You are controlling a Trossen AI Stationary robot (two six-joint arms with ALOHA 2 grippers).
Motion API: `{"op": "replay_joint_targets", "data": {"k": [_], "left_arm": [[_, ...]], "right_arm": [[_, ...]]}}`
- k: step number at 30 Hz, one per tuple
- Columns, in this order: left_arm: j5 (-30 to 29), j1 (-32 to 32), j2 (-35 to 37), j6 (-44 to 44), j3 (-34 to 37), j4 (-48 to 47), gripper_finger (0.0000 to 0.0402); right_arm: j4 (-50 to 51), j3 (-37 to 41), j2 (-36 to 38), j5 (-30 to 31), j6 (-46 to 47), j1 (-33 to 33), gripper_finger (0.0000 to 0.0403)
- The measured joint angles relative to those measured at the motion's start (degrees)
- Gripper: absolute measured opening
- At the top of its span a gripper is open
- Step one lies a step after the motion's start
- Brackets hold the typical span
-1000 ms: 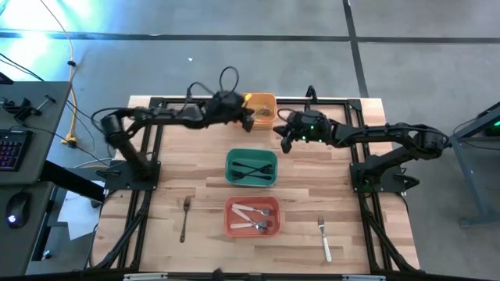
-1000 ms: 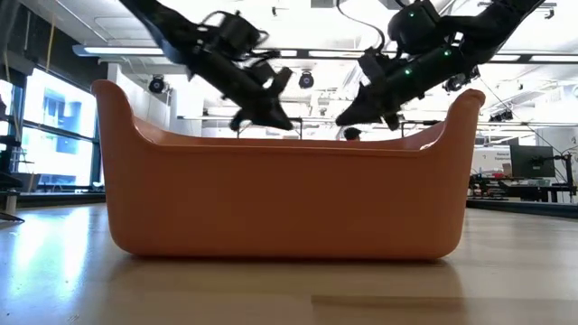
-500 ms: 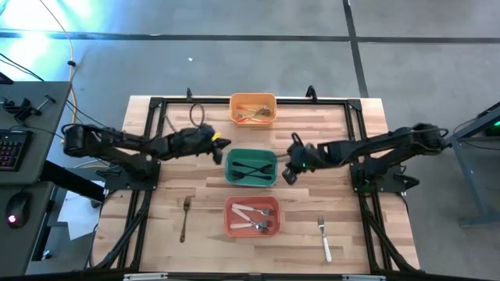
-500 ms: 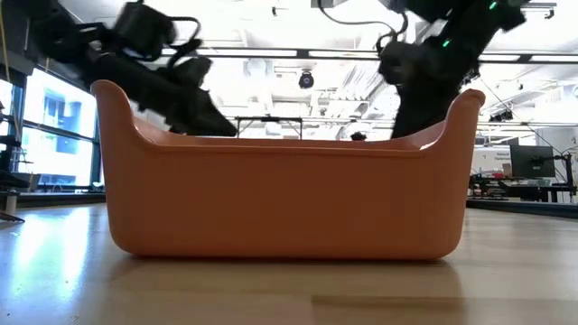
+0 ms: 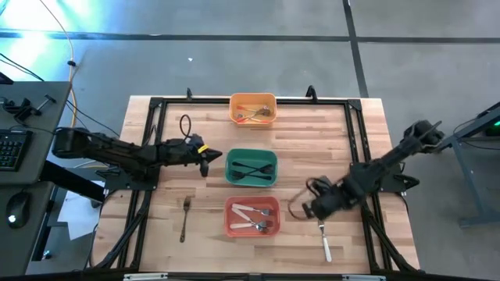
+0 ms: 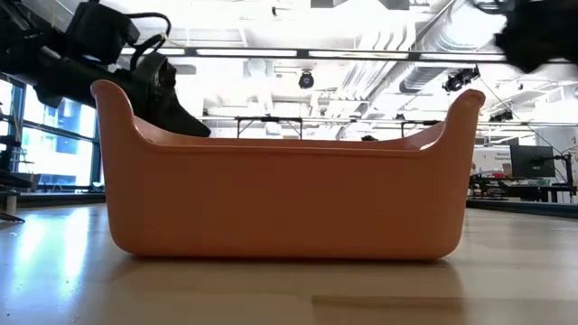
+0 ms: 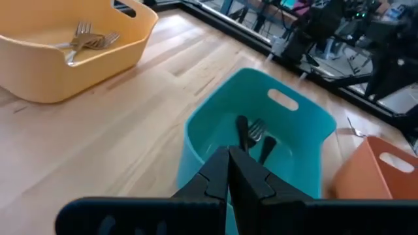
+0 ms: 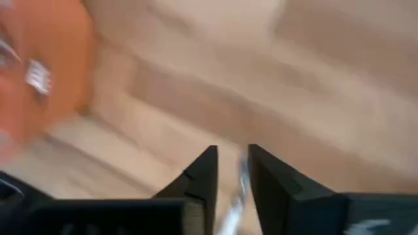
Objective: Sort silverware by color (type)
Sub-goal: Put the white fork into the orange bin
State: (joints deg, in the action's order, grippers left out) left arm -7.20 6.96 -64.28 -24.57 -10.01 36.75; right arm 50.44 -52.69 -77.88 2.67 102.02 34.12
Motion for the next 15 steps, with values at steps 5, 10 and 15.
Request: {"op": "replay_joint_targets", "data": {"k": [5,10,15], "left_arm": [[0.02,-0.21,0.93,0.72,-0.02,0.04,0.0000],[0.06,-0.29,0.91,1.61,-0.02,-0.04,0.0000],[0.08,-0.29,0.91,0.80,-0.01,-0.01,0.0000]], "right_arm": [[-0.22,-0.02,-3.62,-7.52,10.05,7.17,0.0126],[-3.99,-0.02,-8.89,-8.76,17.26,11.46,0.0163],[-9.02,-0.02,-13.76,-9.37,18.60,11.90,0.0173]]}}
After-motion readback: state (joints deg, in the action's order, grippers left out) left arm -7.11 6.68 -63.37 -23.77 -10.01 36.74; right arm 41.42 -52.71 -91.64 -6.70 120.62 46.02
